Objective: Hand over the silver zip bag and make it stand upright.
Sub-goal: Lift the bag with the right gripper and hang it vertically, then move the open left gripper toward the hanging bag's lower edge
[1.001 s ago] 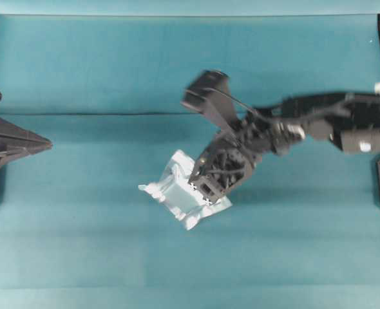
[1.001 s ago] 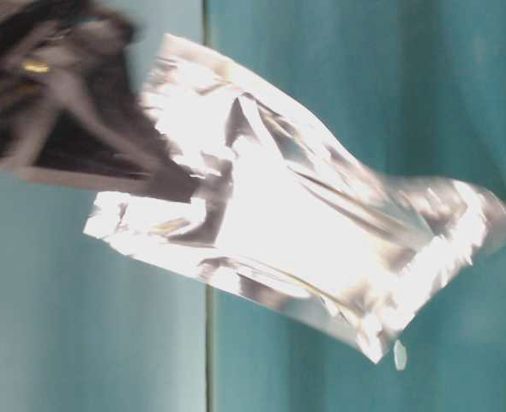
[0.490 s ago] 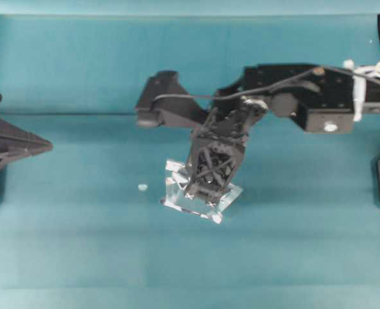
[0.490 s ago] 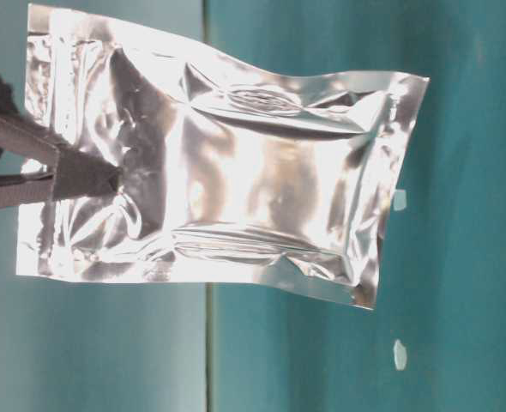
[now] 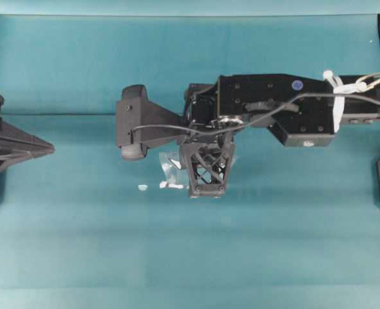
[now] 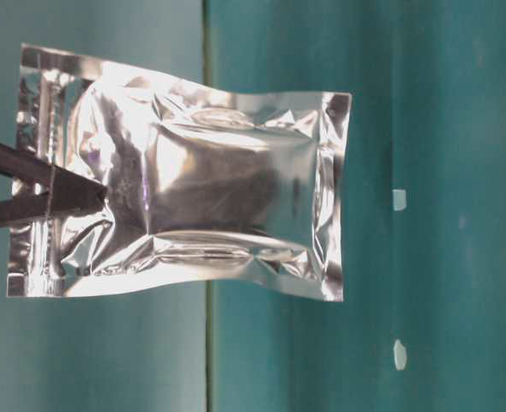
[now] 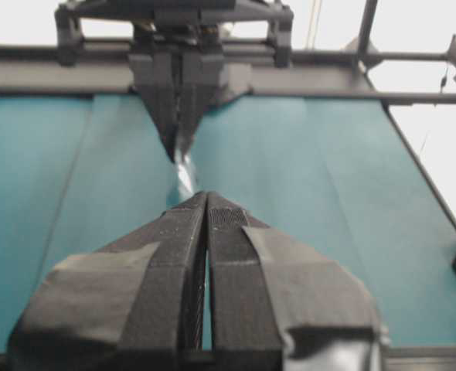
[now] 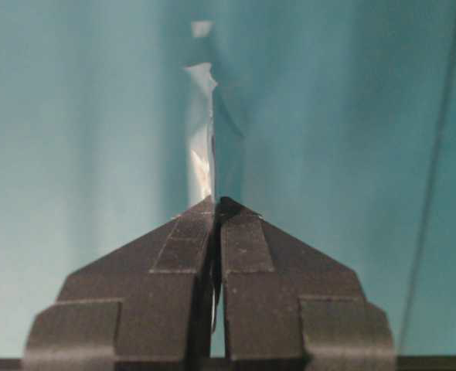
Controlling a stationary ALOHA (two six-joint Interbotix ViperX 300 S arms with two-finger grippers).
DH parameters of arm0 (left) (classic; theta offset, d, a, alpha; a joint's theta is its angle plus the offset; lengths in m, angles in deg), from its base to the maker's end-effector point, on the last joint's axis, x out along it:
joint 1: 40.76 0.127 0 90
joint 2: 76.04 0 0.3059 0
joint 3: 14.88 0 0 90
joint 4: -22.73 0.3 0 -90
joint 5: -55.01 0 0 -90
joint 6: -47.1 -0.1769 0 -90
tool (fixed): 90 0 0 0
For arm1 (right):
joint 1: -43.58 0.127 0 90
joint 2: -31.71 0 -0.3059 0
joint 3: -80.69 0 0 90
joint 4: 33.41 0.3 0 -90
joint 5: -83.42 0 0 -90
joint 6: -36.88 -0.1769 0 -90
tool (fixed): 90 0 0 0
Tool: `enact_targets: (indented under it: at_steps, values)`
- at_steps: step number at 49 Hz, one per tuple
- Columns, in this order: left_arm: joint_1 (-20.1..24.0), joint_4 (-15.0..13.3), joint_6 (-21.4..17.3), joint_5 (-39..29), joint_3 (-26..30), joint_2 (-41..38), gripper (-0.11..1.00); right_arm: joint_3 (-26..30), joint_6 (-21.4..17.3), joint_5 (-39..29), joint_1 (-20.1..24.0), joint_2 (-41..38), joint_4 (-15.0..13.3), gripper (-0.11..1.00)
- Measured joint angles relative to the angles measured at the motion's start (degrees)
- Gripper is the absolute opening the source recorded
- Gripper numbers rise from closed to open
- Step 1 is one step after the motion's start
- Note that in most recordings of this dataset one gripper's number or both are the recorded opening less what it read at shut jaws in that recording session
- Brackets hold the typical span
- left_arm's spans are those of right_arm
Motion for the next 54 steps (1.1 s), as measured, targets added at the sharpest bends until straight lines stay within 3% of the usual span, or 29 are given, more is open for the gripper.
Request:
enact_targets:
  at_steps: [39,45,54]
  values:
    - [3.08,-0.09,-0.09,-1.67,-0.62,-4.75,0.03,-3.96,0.44,5.19,0.18,-2.72,-0.44,0.0]
    - [3.43,0.0,0.0,-1.67,-0.79,-6.24,0.17,-3.96,0.44,5.19,0.26,-2.72,-0.44,0.0]
    - [4.31,-0.09,0.26,-1.41,-0.79,-7.38,0.68,-4.04,0.44,4.57,0.7,-2.64,-0.53,0.0]
